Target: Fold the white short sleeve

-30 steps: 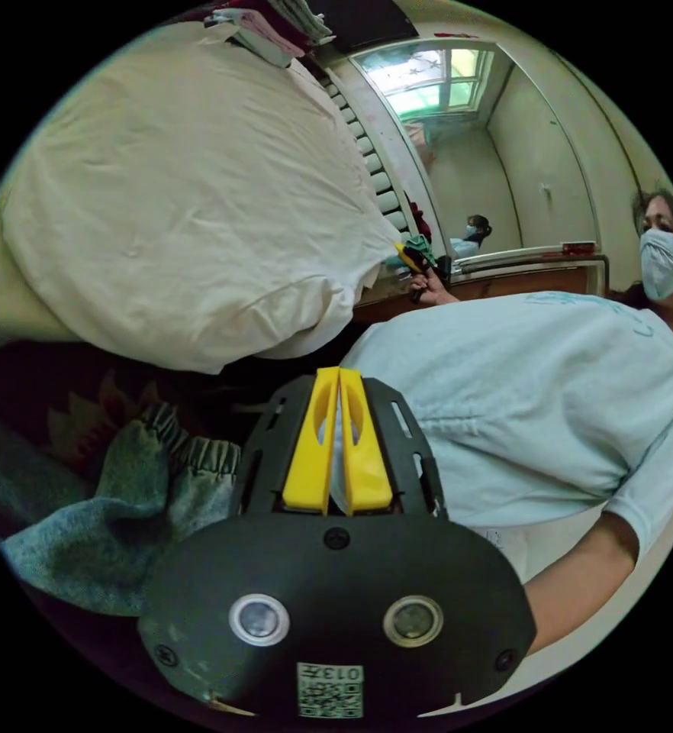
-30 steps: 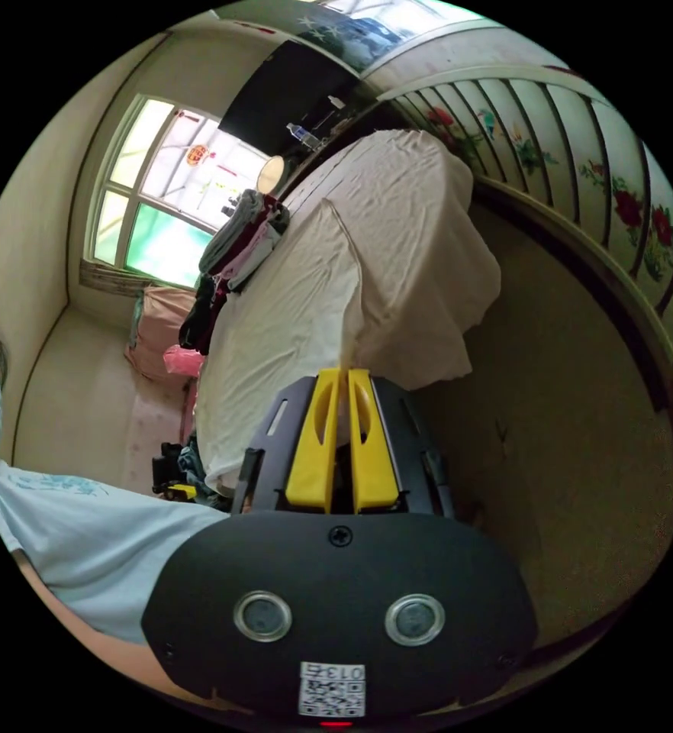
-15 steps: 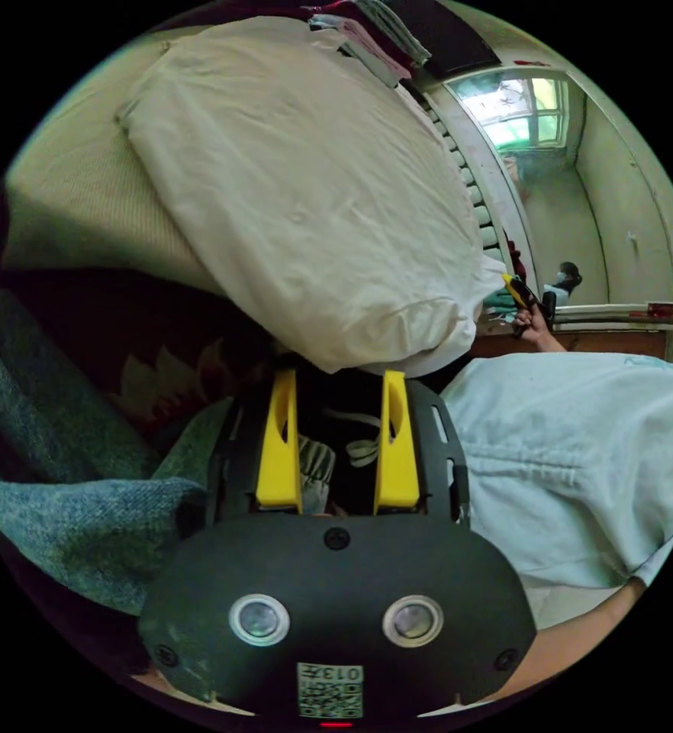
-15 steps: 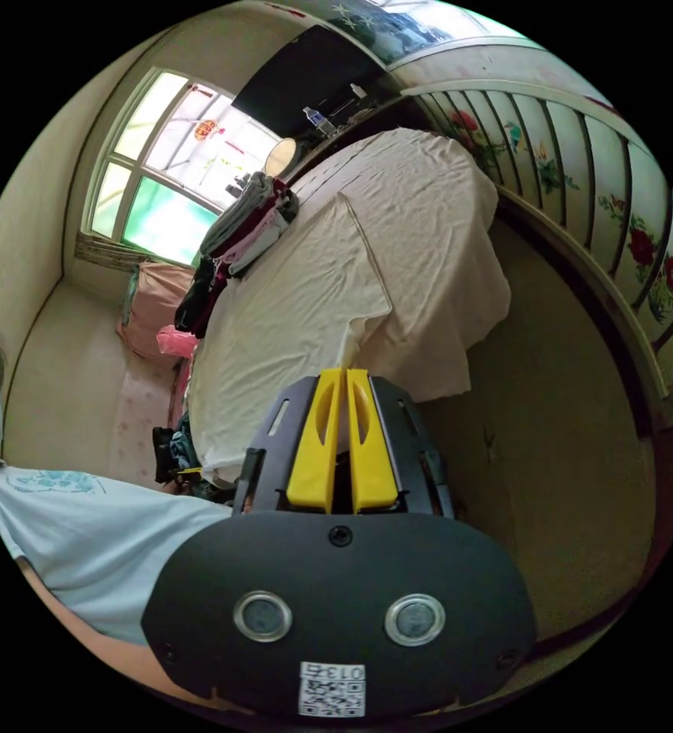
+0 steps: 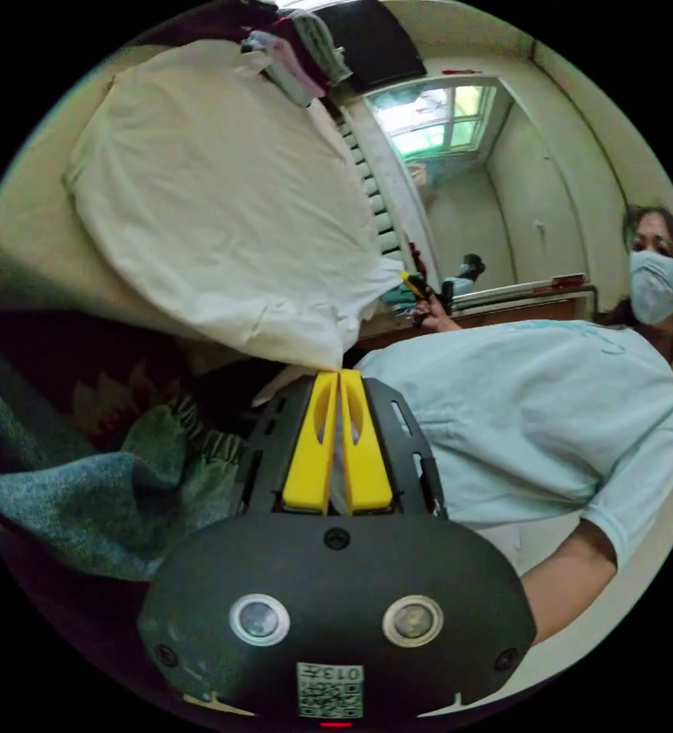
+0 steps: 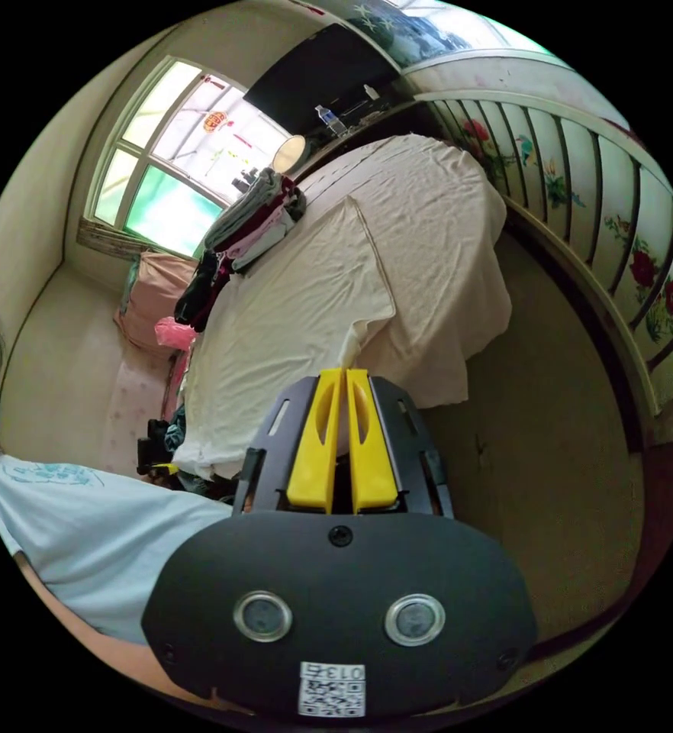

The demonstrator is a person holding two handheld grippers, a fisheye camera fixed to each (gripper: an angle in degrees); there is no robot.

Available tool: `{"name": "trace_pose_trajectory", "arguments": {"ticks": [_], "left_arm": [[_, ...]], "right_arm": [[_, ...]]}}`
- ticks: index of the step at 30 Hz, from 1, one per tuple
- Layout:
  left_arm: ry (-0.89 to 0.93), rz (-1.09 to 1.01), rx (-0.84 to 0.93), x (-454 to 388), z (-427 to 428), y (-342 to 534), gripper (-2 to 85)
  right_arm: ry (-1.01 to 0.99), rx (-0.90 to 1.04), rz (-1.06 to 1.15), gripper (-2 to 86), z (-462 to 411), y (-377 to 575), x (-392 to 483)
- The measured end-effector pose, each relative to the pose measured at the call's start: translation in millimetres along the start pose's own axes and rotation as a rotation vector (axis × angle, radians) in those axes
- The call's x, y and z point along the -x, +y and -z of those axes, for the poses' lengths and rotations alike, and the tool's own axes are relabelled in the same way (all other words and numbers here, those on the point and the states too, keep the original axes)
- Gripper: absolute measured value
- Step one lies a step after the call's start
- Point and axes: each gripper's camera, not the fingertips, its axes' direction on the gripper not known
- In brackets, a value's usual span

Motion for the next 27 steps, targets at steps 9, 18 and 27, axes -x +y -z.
{"name": "trace_pose_trajectory", "arguments": {"ticks": [9,18,27], "left_arm": [[0.24,-0.204,-0.436,-36,93,-35,0.1],[-0.202,0.145,0.082,-12,54,-20,12.1],[-0.049,0.25,-0.047,29,22,-3,13.8]], "right_arm": [[-0.085,-0.073,0.129,1.0,11,-56,35],[-0.086,-0.026,0.167,1.1,-5,-98,51],[-0.054,0.024,0.137,1.0,-6,-118,60]]}}
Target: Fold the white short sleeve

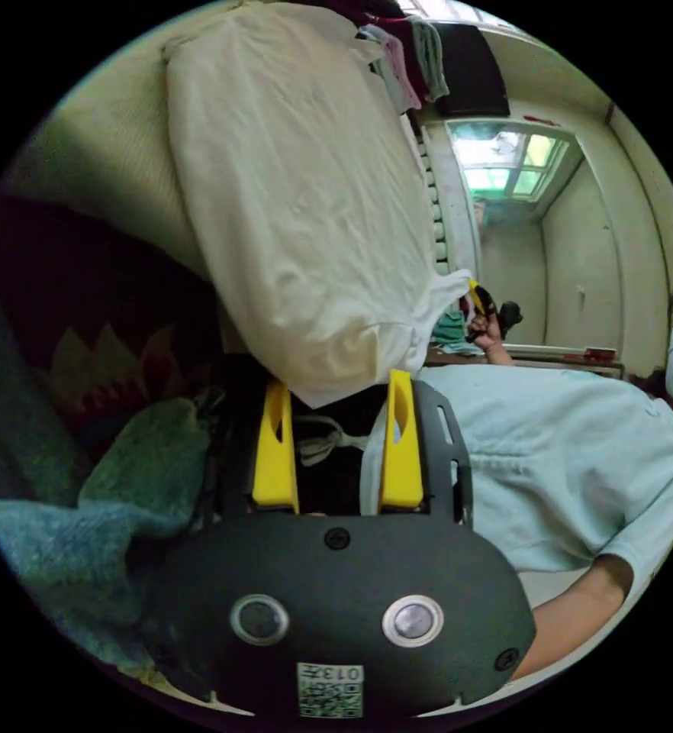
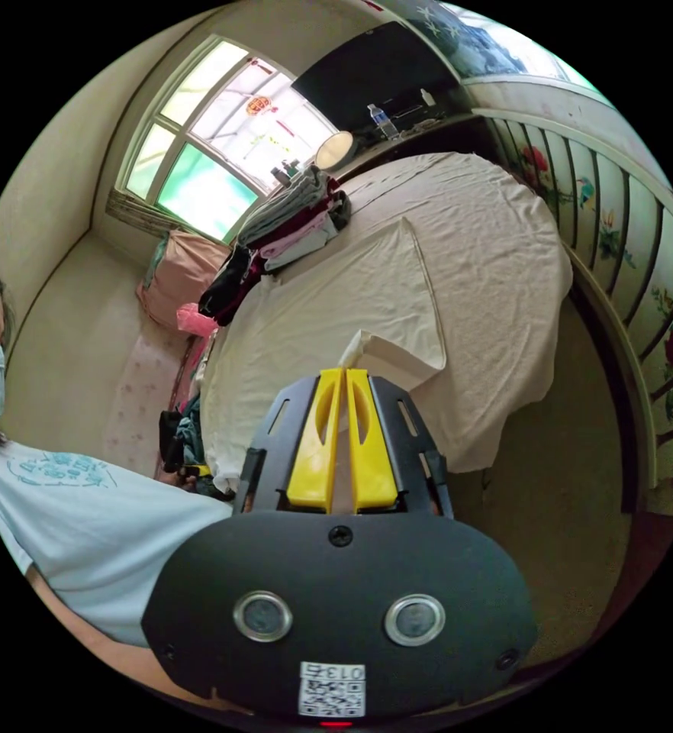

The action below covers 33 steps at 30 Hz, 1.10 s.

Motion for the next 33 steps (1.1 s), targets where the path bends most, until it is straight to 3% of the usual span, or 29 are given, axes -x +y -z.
{"name": "trace_pose_trajectory", "arguments": {"ticks": [2,5,10,13,15,20,24,27,29,33], "left_arm": [[0.12,-0.004,0.002,-2,2,0,2.8],[0.223,0.021,0.033,-7,16,10,1.1],[0.464,-0.11,-0.131,-51,69,0,0.6],[0.487,-0.187,-0.228,-81,100,-38,0.9],[0.484,-0.143,-0.309,-87,116,-66,1.5],[0.474,0.189,-0.483,-66,126,-140,8.6],[0.341,0.179,-0.532,-82,139,-155,10.9],[0.052,0.084,-0.492,-118,151,-145,11.6],[-0.226,0.015,-0.337,-147,140,-137,13.5],[-0.458,-0.016,-0.169,-169,107,-125,14.8]], "right_arm": [[0.013,0.01,0.0,1.0,2,-6,3],[0.023,0.009,0.012,1.0,5,-16,10],[0.006,-0.014,0.014,1.1,5,-33,20],[-0.024,-0.06,-0.004,1.3,2,-50,25],[0.003,-0.063,-0.051,1.7,-8,-72,26],[0.134,0.017,-0.282,3.5,-52,-116,12],[0.143,-0.014,-0.303,6.3,-61,-138,25],[0.222,-0.042,-0.188,7.1,-43,-145,50],[0.323,-0.023,-0.102,7.6,-36,-147,65],[0.437,0.122,0.054,8.1,-52,-151,89]]}}
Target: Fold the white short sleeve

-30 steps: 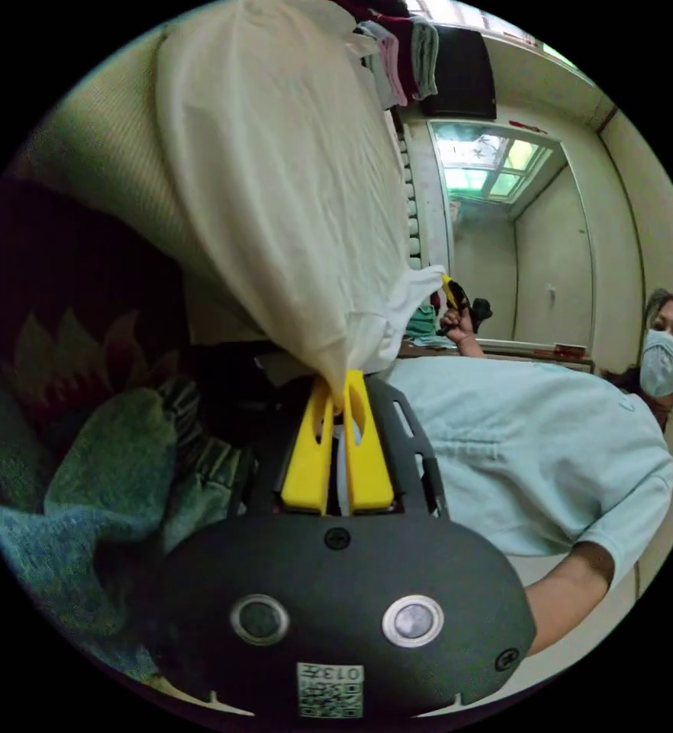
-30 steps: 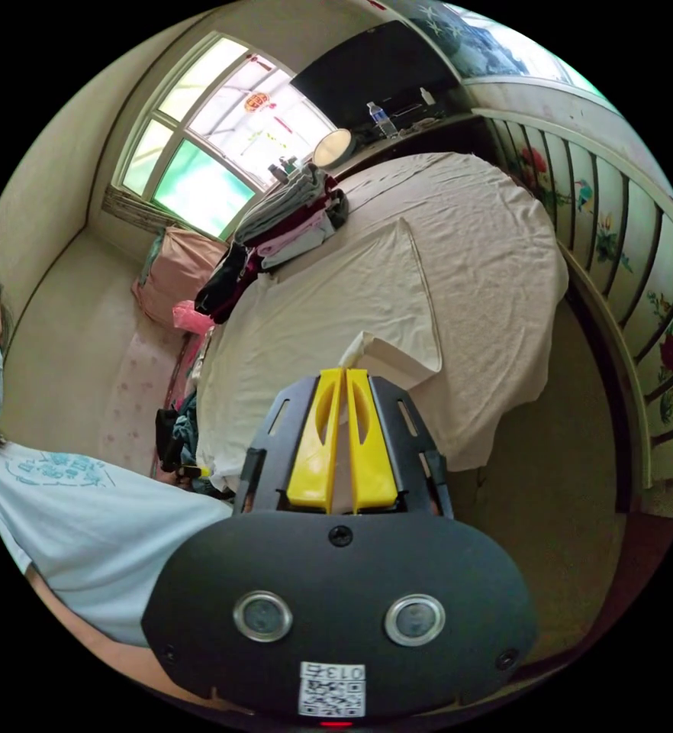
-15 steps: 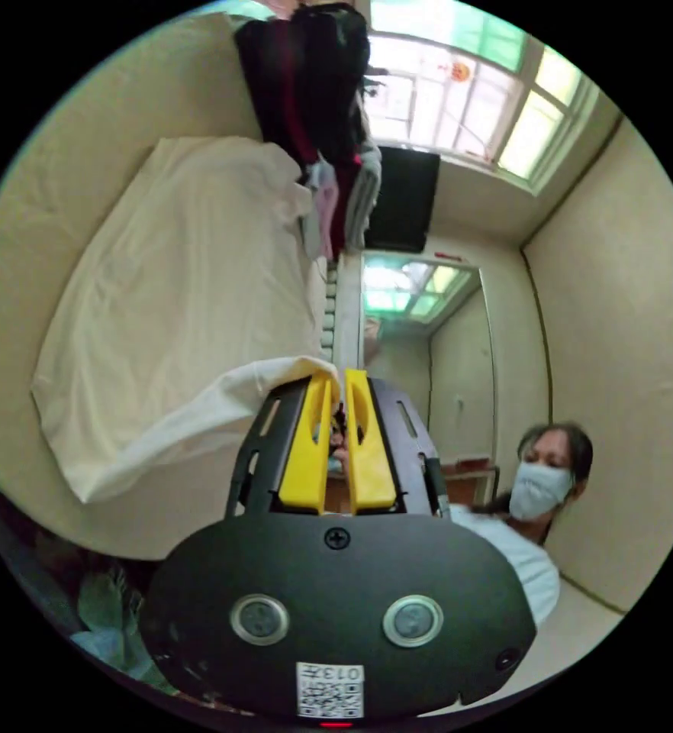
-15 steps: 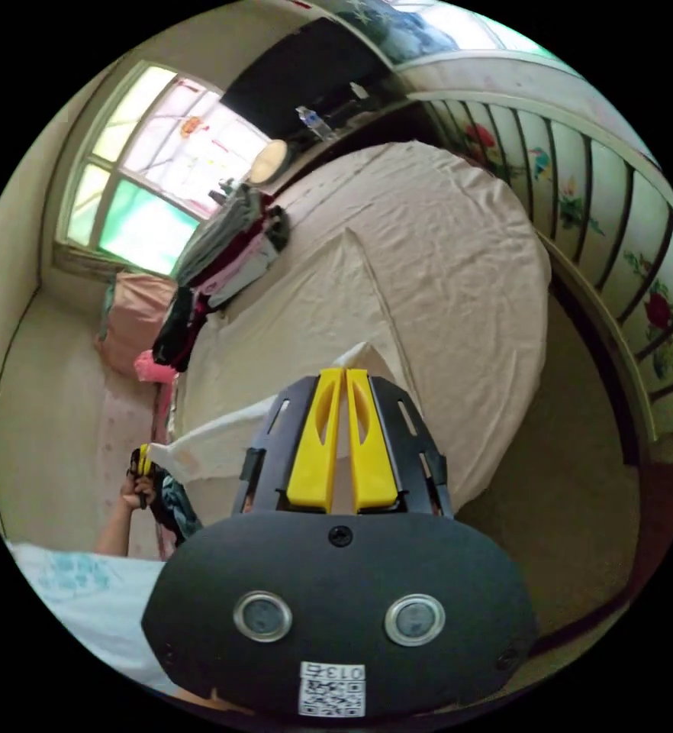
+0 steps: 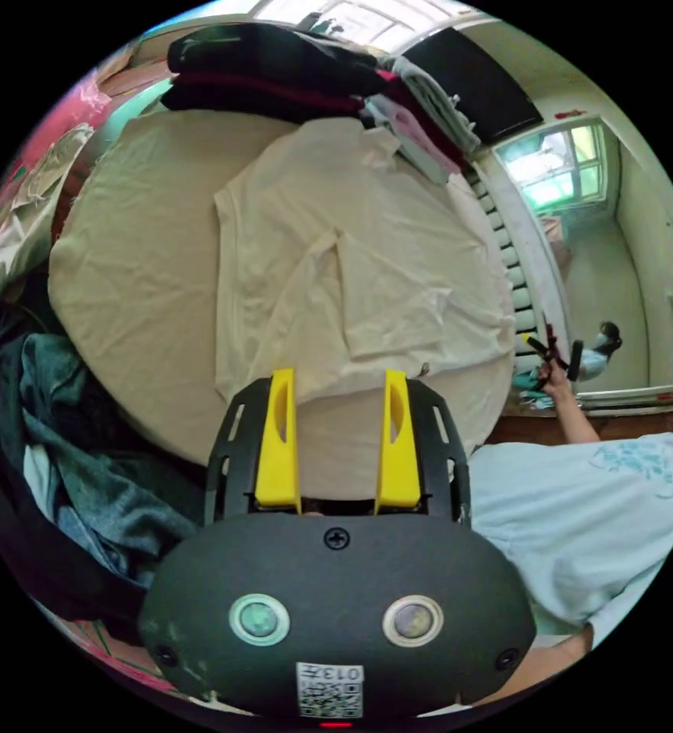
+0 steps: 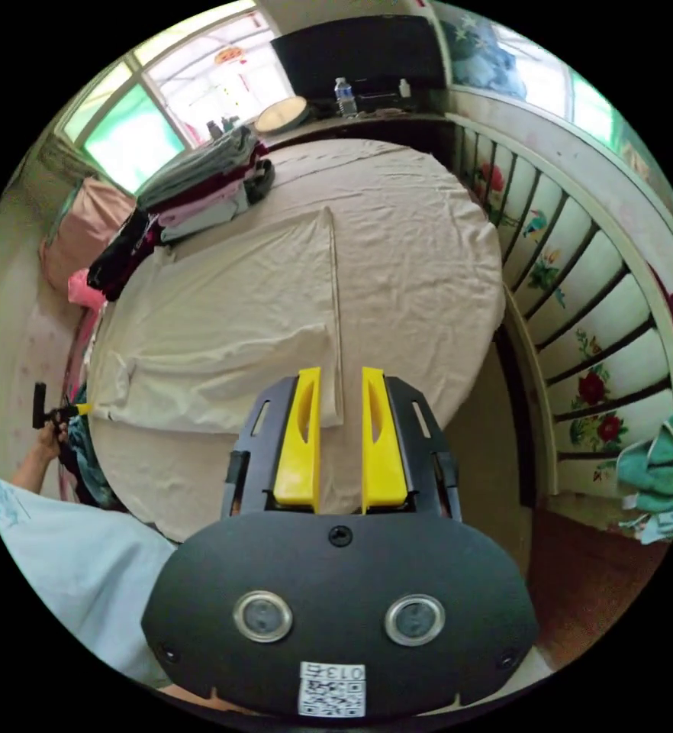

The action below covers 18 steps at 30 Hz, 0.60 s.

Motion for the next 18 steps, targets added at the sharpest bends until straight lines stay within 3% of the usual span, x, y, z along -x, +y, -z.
{"name": "trace_pose_trajectory", "arguments": {"ticks": [8,14,18], "left_arm": [[-0.201,0.043,0.02,-37,-2,0,1.9],[-0.194,0.073,-0.016,-57,23,4,3.7],[-0.26,0.039,-0.099,-83,46,4,5.0]], "right_arm": [[0.191,0.133,0.233,3.4,-34,-41,85],[0.237,0.099,0.2,6.8,-4,-60,107],[0.221,0.036,0.328,4.2,19,-69,139]]}}
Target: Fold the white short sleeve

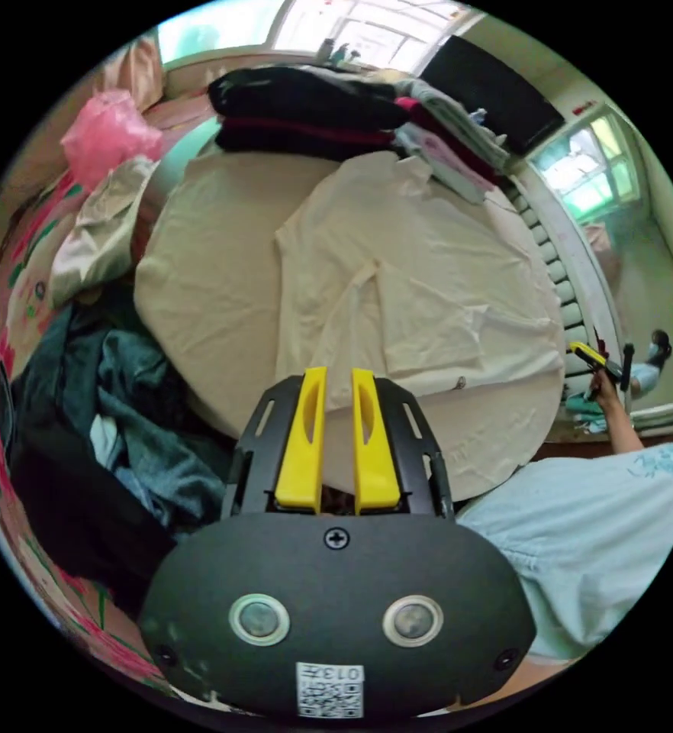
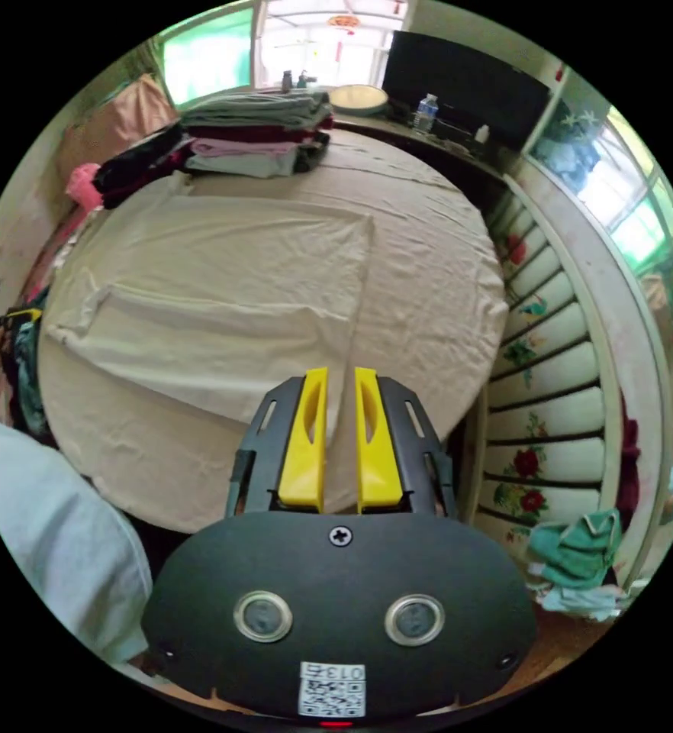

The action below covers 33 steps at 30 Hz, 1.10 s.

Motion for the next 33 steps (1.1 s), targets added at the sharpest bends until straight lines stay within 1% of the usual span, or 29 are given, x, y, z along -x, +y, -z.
{"name": "trace_pose_trajectory", "arguments": {"ticks": [1,2,3,5,7,8,9,10,12,13,15,16,18,19,20,21,22,23,24,25,27,31,33], "left_arm": [[0.027,-0.064,-0.03,-15,6,-6,4.3],[0.094,-0.138,-0.022,-32,4,-14,3.6],[0.134,-0.175,0.0,-42,0,-20,3.2],[0.221,-0.29,0.118,-78,-21,-40,1.5],[0.233,-0.358,0.182,-102,-37,-51,0.8],[0.198,-0.39,0.221,-114,-46,-57,0.5],[0.175,-0.396,0.246,-118,-50,-60,0.4],[0.143,-0.399,0.289,-122,-58,-65,0.2],[0.18,-0.356,0.3,-117,-57,-71,0.0],[0.198,-0.313,0.267,-111,-48,-71,-0.1],[0.215,-0.266,0.19,-100,-28,-65,-0.1],[0.179,-0.243,0.141,-95,-14,-58,-0.2],[0.057,-0.245,0.086,-93,3,-45,-0.2],[-0.029,-0.254,0.08,-94,8,-37,-0.2],[-0.095,-0.26,0.101,-94,8,-32,-0.2],[-0.124,-0.261,0.111,-95,7,-30,-0.2],[-0.178,-0.261,0.111,-97,7,-27,-0.2],[-0.221,-0.274,0.087,-101,9,-25,-0.2],[-0.237,-0.282,0.075,-104,9,-25,-0.2],[-0.254,-0.313,0.062,-109,9,-26,-0.2],[-0.263,-0.358,0.073,-114,4,-28,-0.2],[-0.221,-0.4,0.107,-106,-8,-34,-0.2],[-0.197,-0.423,0.103,-102,-9,-31,-0.2]], "right_arm": [[-0.04,-0.009,0.021,3.7,2,-5,4],[-0.108,-0.02,0.054,2.9,3,-15,13],[-0.134,-0.02,0.083,2.4,1,-25,24],[-0.139,0.016,0.111,1.7,-9,-40,41],[-0.141,0.092,0.118,0.9,-21,-53,55],[-0.111,0.138,0.101,0.6,-28,-57,60],[-0.077,0.191,0.087,0.4,-34,-59,62],[-0.092,0.149,0.08,0.4,-31,-59,62],[-0.027,0.19,0.02,0.4,-27,-63,60],[-0.016,0.169,0.021,0.5,-21,-64,61],[-0.067,0.013,0.095,1.1,7,-73,78],[-0.092,-0.003,0.132,1.3,11,-77,87],[-0.225,-0.081,0.298,2.5,25,-97,134],[-0.265,-0.099,0.335,2.8,28,-103,149],[-0.347,-0.112,0.418,3.5,31,-116,182],[-0.417,-0.099,0.505,4.2,31,-129,219],[-0.448,-0.094,0.552,4.5,31,-136,239],[-0.485,-0.096,0.632,5.1,31,-145,277],[-0.49,-0.1,0.707,5.7,31,-153,314],[-0.486,-0.106,0.742,6.0,32,-156,331],[-0.434,-0.125,0.876,6.5,30,-164,390],[-0.395,-0.098,0.949,6.0,23,-176,443],[-0.302,-0.055,0.971,4.1,15,-182,465]]}}
